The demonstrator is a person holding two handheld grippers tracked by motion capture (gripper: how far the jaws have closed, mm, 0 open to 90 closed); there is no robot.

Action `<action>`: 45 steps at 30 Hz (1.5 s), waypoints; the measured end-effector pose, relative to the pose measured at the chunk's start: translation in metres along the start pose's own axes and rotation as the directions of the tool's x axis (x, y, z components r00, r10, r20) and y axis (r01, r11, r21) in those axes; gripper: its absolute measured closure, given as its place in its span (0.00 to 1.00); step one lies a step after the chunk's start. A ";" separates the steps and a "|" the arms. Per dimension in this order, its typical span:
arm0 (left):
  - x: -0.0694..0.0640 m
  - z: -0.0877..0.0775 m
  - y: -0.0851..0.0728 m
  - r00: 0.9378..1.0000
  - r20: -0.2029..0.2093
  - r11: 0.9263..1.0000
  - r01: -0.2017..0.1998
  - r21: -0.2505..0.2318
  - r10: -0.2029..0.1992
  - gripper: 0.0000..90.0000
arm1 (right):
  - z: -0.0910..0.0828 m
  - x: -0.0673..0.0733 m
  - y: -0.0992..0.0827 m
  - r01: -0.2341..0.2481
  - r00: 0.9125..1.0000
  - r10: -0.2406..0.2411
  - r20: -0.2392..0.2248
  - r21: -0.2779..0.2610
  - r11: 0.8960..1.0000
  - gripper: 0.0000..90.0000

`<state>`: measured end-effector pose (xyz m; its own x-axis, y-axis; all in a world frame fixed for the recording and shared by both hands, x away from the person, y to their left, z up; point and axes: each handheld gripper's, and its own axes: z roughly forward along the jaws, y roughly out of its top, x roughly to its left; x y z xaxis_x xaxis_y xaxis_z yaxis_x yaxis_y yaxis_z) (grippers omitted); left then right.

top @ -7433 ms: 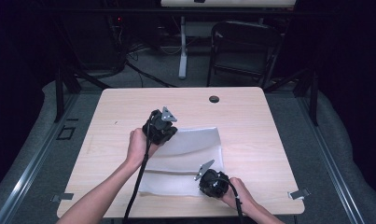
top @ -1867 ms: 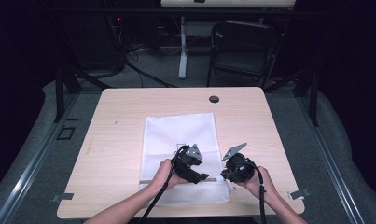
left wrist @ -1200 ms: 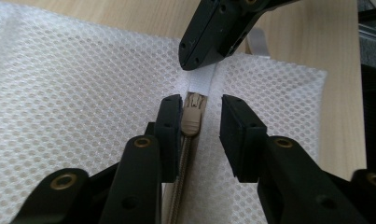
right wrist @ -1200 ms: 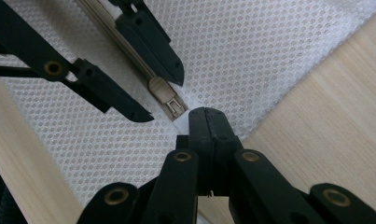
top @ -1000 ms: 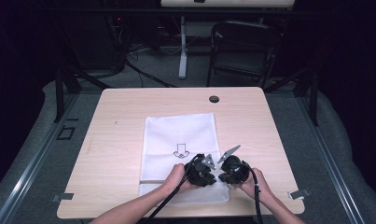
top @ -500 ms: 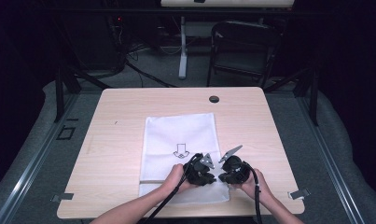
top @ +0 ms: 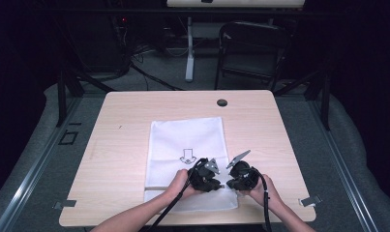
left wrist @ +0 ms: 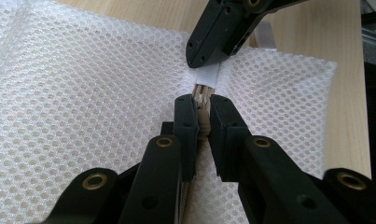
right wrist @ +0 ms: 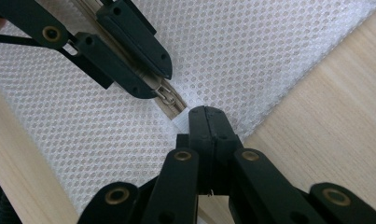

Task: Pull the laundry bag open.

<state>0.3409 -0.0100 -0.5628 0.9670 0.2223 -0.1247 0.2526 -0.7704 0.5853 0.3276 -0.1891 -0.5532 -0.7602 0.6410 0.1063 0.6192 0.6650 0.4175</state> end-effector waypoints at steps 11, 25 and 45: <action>0.002 0.001 0.001 1.000 0.015 1.000 -0.016 -0.002 0.016 0.91 | -0.001 0.002 0.001 -0.001 1.000 0.001 0.012 0.022 1.000 1.00; 0.005 0.001 0.002 0.999 0.033 0.999 -0.033 0.004 0.033 0.91 | -0.001 0.005 0.001 0.000 1.000 -0.001 0.022 0.040 0.999 1.00; 0.004 -0.006 -0.002 0.999 0.038 0.999 -0.039 0.028 0.038 0.91 | -0.002 0.006 0.001 0.000 1.000 -0.001 0.020 0.046 0.999 1.00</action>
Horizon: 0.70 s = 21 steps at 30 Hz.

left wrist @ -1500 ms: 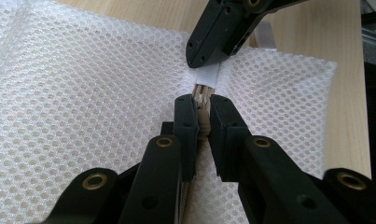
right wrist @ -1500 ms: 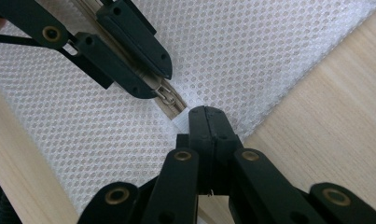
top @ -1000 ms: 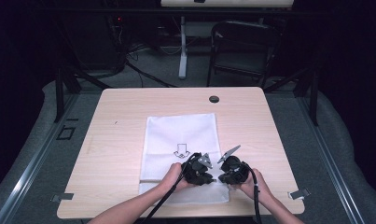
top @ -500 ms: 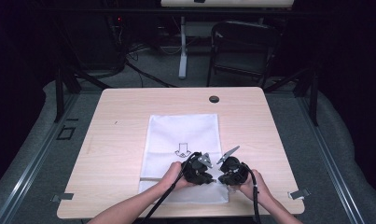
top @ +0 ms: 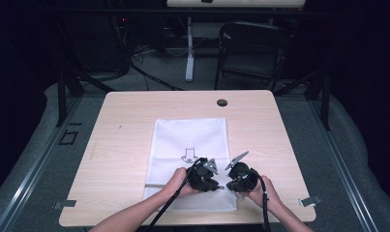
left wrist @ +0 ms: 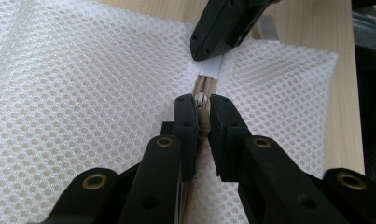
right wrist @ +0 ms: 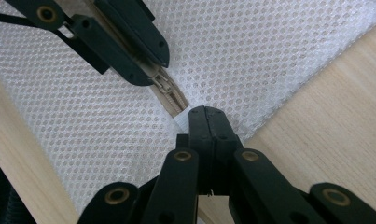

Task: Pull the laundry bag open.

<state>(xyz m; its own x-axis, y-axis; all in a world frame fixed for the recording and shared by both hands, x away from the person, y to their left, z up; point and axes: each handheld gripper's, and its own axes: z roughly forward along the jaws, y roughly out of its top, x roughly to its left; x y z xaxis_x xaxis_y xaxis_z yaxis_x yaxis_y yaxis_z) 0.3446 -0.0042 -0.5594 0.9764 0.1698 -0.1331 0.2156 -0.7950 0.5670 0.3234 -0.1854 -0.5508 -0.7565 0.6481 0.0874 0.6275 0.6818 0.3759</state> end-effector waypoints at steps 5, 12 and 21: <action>0.000 -0.003 -0.001 1.000 -0.006 1.000 -0.003 0.002 0.003 0.91 | 0.000 0.000 0.000 -0.005 1.000 0.005 -0.001 -0.004 1.000 1.00; 0.001 -0.009 -0.008 1.000 -0.004 1.000 0.007 -0.006 -0.007 0.91 | 0.001 0.001 0.001 -0.012 1.000 0.012 0.000 -0.003 1.000 1.00; 0.001 -0.016 -0.013 1.000 -0.011 1.000 0.015 -0.007 -0.015 0.91 | 0.001 0.001 0.001 -0.012 1.000 0.012 0.000 -0.002 1.000 1.00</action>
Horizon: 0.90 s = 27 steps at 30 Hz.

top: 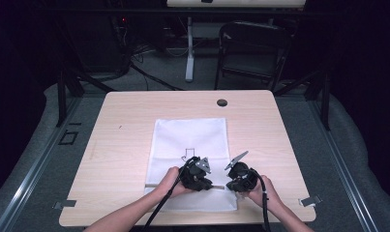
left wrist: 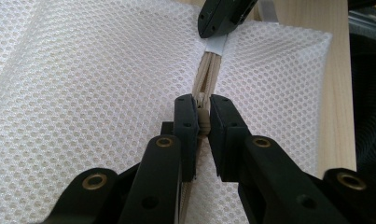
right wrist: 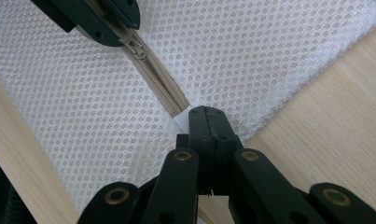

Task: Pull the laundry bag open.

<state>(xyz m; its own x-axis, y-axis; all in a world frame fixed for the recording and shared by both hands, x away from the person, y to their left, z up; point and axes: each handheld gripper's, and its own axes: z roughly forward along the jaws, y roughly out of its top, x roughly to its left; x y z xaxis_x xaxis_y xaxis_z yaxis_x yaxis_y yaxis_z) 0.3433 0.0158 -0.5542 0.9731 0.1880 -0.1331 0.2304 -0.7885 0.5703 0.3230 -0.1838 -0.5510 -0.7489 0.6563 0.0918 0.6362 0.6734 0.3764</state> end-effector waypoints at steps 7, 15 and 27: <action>0.003 -0.006 -0.006 1.000 0.007 1.000 0.012 -0.018 -0.012 0.91 | 0.000 0.000 0.000 0.006 1.000 -0.006 0.000 -0.004 1.000 1.00; 0.002 -0.010 -0.007 1.000 -0.003 1.000 0.002 -0.017 -0.002 0.91 | 0.000 0.000 0.000 0.008 1.000 -0.008 -0.002 -0.001 1.000 1.00; 0.004 -0.019 -0.015 1.000 -0.001 0.999 0.018 -0.033 -0.018 0.91 | 0.000 -0.001 0.000 0.006 1.000 -0.006 -0.014 -0.004 1.000 1.00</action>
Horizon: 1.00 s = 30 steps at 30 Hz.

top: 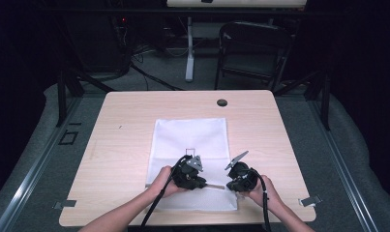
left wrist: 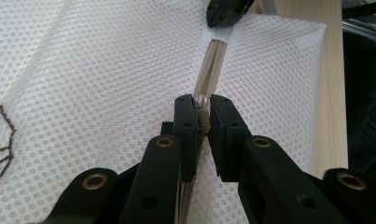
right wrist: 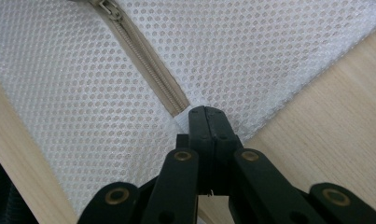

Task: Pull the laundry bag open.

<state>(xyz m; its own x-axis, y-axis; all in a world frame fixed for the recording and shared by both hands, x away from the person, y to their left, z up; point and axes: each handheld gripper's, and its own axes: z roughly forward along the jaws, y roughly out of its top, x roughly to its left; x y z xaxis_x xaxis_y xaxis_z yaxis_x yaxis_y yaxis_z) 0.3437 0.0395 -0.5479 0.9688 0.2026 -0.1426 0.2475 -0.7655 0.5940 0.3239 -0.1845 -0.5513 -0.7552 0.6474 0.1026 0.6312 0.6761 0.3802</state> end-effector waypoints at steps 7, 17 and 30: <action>0.000 -0.005 -0.002 1.000 0.003 1.000 -0.004 0.002 0.004 0.91 | -0.001 -0.001 0.000 0.011 1.000 -0.011 0.006 0.011 1.000 1.00; 0.001 -0.009 -0.008 1.000 0.000 1.000 0.000 0.003 0.000 0.91 | -0.001 0.000 0.000 0.008 1.000 -0.008 0.006 0.009 1.000 1.00; 0.002 -0.014 -0.016 1.000 0.000 1.000 0.007 0.003 -0.007 0.91 | -0.001 -0.001 -0.001 0.006 1.000 -0.006 0.002 0.006 1.000 1.00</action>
<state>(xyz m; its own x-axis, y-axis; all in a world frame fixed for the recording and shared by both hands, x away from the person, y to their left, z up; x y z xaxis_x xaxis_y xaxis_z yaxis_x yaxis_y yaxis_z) 0.3417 0.0603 -0.5464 0.9670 0.2082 -0.1465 0.2544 -0.7659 0.5905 0.3241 -0.1860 -0.5510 -0.7588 0.6438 0.0986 0.6274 0.6821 0.3756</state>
